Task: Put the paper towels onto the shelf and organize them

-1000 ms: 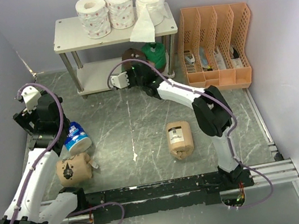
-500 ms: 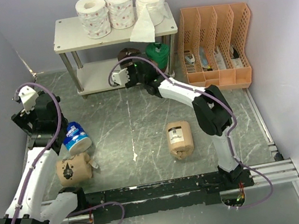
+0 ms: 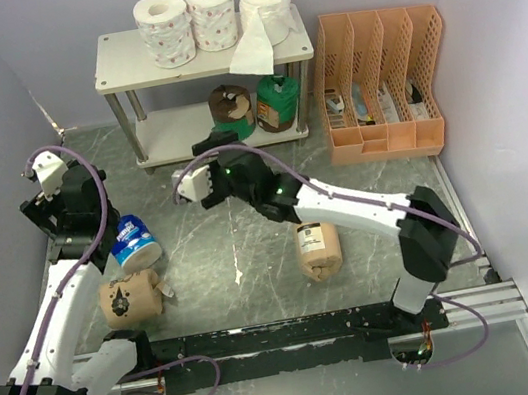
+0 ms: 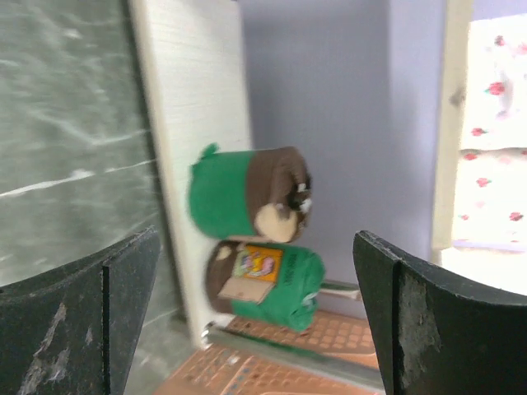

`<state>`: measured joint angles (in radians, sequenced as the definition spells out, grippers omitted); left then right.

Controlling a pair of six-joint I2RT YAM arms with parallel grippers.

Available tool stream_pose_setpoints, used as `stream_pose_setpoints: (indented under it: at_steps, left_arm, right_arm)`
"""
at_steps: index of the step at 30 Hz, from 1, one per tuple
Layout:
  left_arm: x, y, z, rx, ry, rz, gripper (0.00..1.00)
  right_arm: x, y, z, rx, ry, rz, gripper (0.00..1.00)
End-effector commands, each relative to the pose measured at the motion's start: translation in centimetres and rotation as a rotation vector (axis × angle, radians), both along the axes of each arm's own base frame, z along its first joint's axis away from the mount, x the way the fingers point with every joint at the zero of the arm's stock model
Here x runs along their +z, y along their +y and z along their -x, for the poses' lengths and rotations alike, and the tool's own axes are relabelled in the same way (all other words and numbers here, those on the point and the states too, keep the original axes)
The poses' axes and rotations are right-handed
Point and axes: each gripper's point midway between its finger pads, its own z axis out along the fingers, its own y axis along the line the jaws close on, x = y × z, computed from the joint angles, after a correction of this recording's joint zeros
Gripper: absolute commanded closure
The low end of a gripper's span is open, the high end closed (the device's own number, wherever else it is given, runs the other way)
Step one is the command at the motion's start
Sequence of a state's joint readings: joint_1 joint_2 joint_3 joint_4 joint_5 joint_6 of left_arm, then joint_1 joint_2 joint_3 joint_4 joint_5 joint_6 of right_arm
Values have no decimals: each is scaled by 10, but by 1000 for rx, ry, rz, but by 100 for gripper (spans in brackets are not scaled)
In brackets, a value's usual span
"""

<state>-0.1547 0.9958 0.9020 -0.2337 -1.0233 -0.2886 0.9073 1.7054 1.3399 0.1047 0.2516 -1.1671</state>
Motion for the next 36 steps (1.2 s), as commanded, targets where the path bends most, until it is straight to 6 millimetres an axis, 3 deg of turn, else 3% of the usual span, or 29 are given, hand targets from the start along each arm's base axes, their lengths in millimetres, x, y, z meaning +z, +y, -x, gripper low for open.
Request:
stream_pose_setpoints:
  at_steps: [1,4,6,8,10,12,19,23,27,29,33,36]
  left_arm:
    - [9,-2,-1,-20,-38,29,4]
    - [10,-2,-1,-25,-42,37,4]
    - [14,-3,1,-29,-56,42,4]
    - [17,-4,2,-37,-75,48,4]
    - [18,-4,3,-44,-87,55,4]
    - [18,-4,4,-40,-87,54,4]
    - [20,-1,7,-24,-82,46,4]
    - [21,1,9,-9,-82,37,4]
    - [18,1,8,-7,-70,35,4]
    - [17,1,8,-7,-63,34,4]
    - [18,1,8,-8,-65,34,4]
    - [19,1,9,-9,-72,35,4]
  right_arm:
    - [-32,-50,55,-137,264,117,0]
    - [-51,-78,98,-130,465,107,0]
    - [-79,-108,144,-71,712,200,0]
    - [-91,-131,177,-52,891,206,0]
    - [-99,-146,202,-48,995,205,0]
    - [-115,-162,213,-94,1040,213,0]
    - [-170,-214,222,-314,1034,303,0]
    - [-175,-219,231,-312,1048,288,0]
    - [-175,-223,219,-344,970,259,0]
    - [-178,-223,209,-366,918,243,5]
    - [-191,-223,191,-421,842,231,33]
    - [-203,-224,183,-465,818,240,77]
